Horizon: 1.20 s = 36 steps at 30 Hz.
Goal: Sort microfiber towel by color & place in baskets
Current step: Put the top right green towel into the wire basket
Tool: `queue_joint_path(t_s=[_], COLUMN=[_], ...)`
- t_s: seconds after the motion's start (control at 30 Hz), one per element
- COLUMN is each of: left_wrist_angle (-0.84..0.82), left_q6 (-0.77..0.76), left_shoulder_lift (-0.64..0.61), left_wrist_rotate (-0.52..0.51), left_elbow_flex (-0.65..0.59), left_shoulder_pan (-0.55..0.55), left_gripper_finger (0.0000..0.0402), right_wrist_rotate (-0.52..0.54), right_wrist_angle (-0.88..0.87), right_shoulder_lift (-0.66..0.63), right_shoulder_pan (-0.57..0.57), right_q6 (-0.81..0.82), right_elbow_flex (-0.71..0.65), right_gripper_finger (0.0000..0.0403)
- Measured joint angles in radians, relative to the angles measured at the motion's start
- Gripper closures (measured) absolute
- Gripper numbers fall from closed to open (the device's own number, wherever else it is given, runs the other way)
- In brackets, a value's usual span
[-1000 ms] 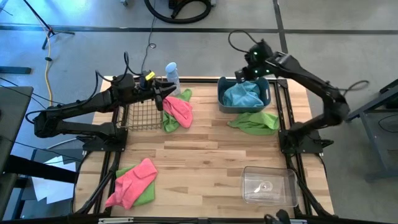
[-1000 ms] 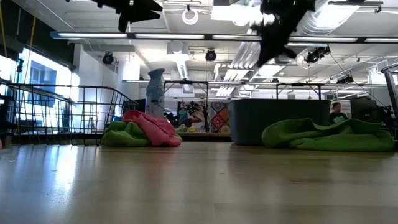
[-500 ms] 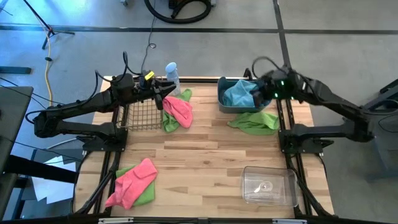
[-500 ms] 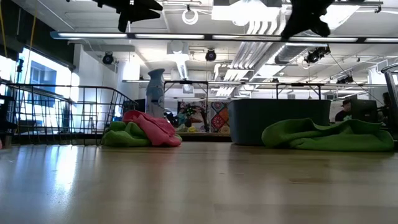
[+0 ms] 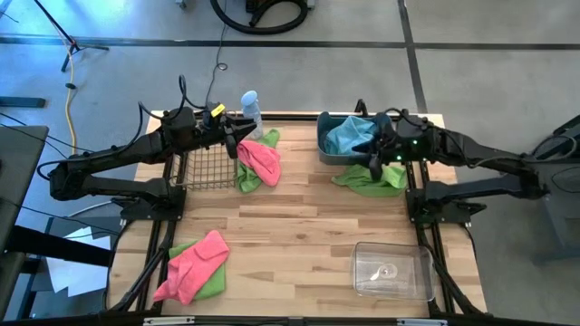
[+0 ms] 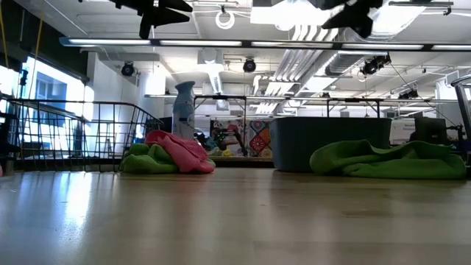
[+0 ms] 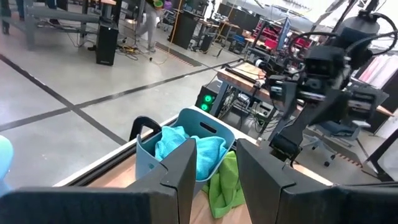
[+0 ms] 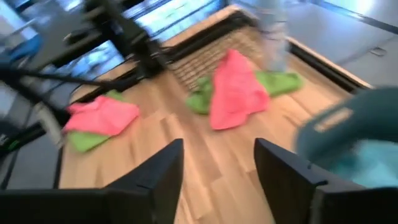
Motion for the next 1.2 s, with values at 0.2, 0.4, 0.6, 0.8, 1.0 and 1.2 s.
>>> queue_joint_path(t_s=[0.2, 0.4, 0.6, 0.8, 1.0, 1.2], left_wrist_angle=[0.0, 0.0, -0.001, -0.001, -0.002, -0.001], left_q6=[0.0, 0.0, 0.001, 0.001, 0.002, 0.002], left_shoulder_lift=[0.0, 0.0, 0.0, 0.0, 0.0, 0.0], left_wrist_rotate=[0.004, 0.005, 0.005, 0.005, 0.006, 0.006], left_elbow_flex=[0.0, 0.0, 0.0, 0.0, 0.0, 0.0], left_shoulder_pan=[0.0, 0.0, 0.0, 0.0, 0.0, 0.0], left_gripper_finger=[0.0298, 0.0298, 0.0298, 0.0298, 0.0298, 0.0298], right_wrist_rotate=[-0.019, 0.01, 0.056, 0.17, 0.243, 0.339], right_wrist_angle=[-0.094, -0.31, -0.54, -0.564, -0.566, -0.516], right_shoulder_lift=[0.127, 0.266, 0.342, 0.317, 0.267, 0.263], right_shoulder_pan=[0.038, 0.043, 0.042, 0.057, 0.089, 0.124], right_q6=[-0.089, -0.292, -0.312, -0.174, 0.244, 0.505], right_elbow_flex=[0.096, 0.2, 0.166, 0.012, -0.124, -0.257], right_gripper_finger=[0.0147, 0.011, 0.0108, 0.0107, 0.0107, 0.0107])
